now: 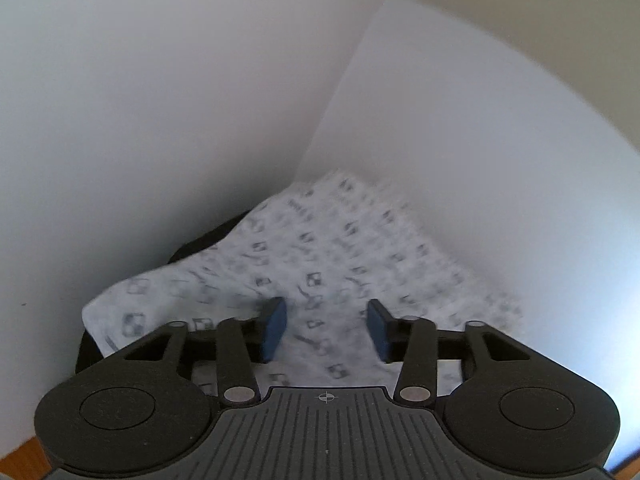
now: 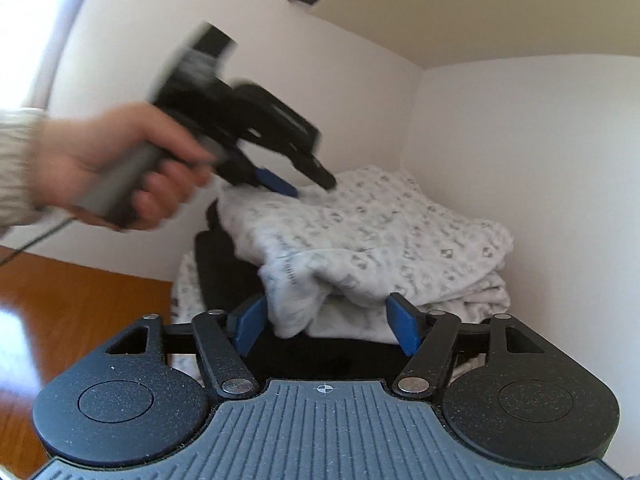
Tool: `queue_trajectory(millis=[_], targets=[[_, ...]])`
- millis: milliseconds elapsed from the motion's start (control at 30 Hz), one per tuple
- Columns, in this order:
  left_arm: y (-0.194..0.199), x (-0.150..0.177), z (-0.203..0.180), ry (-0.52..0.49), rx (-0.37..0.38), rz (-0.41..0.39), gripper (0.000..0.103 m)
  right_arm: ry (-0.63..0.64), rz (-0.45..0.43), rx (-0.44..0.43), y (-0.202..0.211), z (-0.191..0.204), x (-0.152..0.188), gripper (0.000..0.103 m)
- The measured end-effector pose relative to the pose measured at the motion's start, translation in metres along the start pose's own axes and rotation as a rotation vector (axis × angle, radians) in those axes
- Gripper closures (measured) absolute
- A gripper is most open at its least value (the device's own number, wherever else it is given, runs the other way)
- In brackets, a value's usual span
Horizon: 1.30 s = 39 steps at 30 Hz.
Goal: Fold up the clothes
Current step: 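Lower the garment onto the stack and open both tools, then press the placed garment flat on the stack with both open tools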
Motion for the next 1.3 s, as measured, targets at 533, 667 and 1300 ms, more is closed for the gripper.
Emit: queue_trajectory(millis=[533, 667, 1300], targets=[[-0.033, -0.010, -0.005, -0.044, -0.036, 0.120, 0.074, 0.331, -0.041, 0.449, 0.016, -0.059, -0.045, 0.100], [-0.035, -0.006, -0.011, -0.077, -0.046, 0.112, 0.074, 0.024, -0.001, 0.285, 0.021, -0.101, -0.024, 0.097], [-0.001, 0.015, -0.039, -0.199, -0.019, 0.058, 0.047, -0.281, -0.060, 0.210, -0.051, -0.152, -0.018, 0.094]])
Point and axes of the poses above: each gripper's, at about its wrist camera, not at the fingertips, and y roughly against the way its jaws point, z to its left, x to its underside, the point moved 6 cm from there along -y, roughly the way its jaws point, and after that the axes turned 8 degrees about y, right-handed, at the moved point
